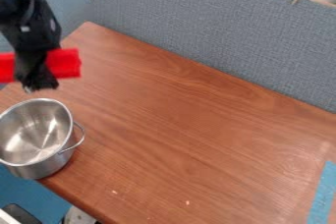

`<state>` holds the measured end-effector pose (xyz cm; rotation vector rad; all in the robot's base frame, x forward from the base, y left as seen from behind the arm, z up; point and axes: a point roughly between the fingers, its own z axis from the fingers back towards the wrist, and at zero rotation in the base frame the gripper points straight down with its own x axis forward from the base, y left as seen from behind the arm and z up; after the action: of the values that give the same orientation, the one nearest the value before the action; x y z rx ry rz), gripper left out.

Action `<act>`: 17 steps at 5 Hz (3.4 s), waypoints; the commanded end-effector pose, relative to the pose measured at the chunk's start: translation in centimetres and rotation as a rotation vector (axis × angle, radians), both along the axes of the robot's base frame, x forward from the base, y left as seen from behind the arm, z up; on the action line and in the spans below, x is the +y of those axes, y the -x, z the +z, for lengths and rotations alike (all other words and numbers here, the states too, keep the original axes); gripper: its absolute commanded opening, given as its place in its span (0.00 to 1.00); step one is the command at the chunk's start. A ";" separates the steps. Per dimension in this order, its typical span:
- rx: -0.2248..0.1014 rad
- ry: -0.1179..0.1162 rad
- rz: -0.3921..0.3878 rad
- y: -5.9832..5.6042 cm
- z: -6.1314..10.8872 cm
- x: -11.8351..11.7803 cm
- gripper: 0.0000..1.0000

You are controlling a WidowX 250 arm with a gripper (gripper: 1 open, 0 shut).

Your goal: Move the red object from the metal pot to the table

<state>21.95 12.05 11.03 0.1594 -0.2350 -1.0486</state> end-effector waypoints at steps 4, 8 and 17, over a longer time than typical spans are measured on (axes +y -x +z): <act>0.034 0.065 -0.261 4.8 3.1 -1.4 0.00; 0.155 -0.029 -0.641 -2.6 2.8 -9.9 0.00; 0.024 0.150 0.106 -10.1 -5.2 -8.4 0.00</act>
<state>31.21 3.57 4.81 -0.0002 -0.2497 -0.9263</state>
